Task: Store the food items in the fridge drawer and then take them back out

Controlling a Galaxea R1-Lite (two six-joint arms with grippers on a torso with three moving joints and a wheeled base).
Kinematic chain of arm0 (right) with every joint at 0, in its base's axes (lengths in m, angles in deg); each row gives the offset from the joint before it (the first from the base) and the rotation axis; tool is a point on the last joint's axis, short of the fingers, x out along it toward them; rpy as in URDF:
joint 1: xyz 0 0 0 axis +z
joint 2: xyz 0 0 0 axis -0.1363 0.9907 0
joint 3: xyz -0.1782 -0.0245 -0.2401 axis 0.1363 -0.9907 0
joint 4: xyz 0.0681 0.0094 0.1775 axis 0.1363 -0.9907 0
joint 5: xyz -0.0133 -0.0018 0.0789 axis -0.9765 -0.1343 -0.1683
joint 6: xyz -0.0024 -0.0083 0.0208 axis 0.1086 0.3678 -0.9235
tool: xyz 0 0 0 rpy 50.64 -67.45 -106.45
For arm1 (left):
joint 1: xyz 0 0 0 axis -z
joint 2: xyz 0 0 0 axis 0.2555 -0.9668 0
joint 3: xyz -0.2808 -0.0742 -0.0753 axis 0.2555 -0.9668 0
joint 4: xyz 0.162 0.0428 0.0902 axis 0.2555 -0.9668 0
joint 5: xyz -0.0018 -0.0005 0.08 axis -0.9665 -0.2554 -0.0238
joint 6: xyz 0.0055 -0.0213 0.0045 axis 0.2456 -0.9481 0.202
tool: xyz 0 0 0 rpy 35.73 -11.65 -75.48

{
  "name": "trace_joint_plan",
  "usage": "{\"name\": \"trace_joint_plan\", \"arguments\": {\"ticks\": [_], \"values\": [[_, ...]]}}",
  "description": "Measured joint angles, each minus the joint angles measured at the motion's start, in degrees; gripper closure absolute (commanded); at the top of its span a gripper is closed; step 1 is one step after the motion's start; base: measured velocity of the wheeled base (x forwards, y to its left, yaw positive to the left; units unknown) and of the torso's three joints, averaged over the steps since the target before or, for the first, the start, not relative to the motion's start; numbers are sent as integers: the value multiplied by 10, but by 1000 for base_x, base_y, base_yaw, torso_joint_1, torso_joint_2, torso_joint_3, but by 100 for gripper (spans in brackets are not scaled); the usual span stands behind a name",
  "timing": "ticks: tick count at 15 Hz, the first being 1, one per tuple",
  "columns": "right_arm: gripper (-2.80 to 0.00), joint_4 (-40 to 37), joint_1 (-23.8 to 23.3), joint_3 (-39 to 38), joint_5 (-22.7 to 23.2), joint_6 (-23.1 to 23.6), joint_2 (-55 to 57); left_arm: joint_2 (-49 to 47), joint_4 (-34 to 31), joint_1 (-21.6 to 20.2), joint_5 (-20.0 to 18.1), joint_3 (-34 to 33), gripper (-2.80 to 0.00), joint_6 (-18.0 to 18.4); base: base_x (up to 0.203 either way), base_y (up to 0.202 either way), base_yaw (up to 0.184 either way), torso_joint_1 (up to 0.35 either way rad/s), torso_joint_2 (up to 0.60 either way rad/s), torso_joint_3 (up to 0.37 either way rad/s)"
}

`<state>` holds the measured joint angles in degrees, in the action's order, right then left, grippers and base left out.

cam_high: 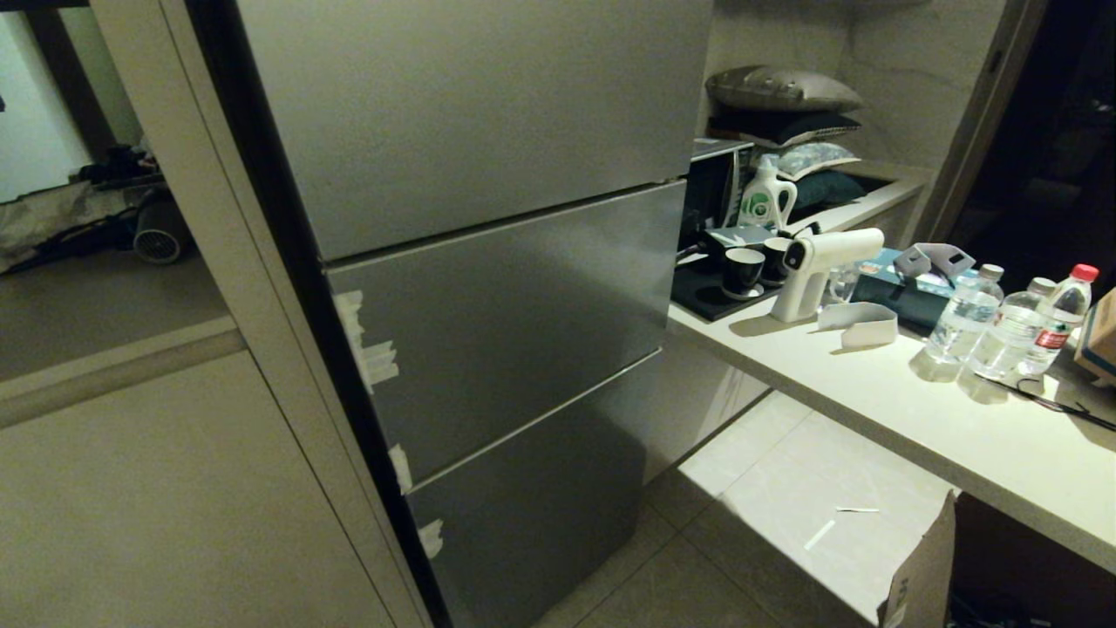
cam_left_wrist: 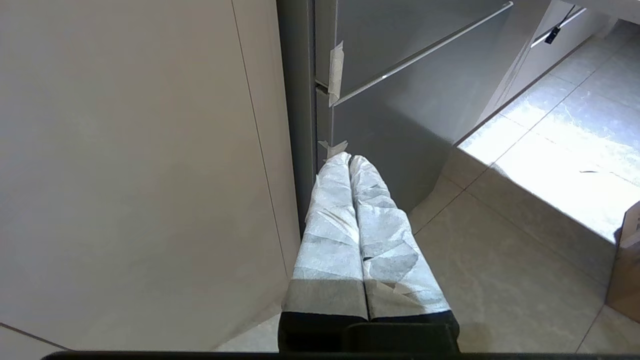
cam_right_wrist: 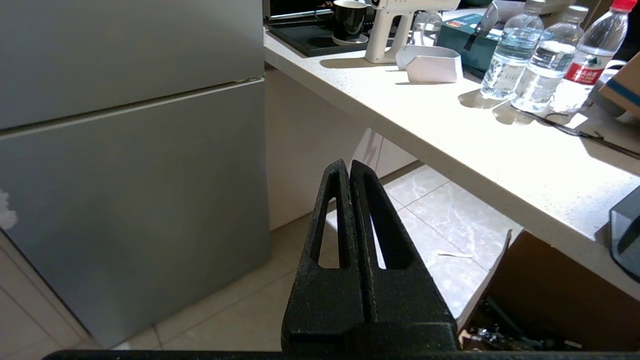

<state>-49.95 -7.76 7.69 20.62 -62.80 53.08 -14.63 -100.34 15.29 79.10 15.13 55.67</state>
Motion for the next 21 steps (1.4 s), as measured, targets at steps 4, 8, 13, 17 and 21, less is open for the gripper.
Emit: {"name": "trace_joint_plan", "arguments": {"ticks": [4, 8, 13, 17, 21], "values": [[0, 2, 0, 0, -2, -28, 0, 0, 0, 0, -1, 0, 0, 2, 0, 0, 0, 0, 0, 0], [0, 3, 0, 0, -4, -29, 0, 0, 0, 0, -2, 0, 0, 2, 0, 0, 0, 0, 0, 0], [0, 2, 0, 0, -4, -29, 0, -1, 9, 0, -10, 8, 0, 0, 0, 0, 0, 0, 0, 0], [0, 2, 0, 0, -3, -28, 0, -84, 51, 1, -41, 106, 0, -32, 0, 0, 0, 0, 0, 0], [0, 3, 0, 0, -3, -28, 0, -291, 113, 4, -49, 212, 0, -95, 0, 0, 0, 0, 0, 0]]}}
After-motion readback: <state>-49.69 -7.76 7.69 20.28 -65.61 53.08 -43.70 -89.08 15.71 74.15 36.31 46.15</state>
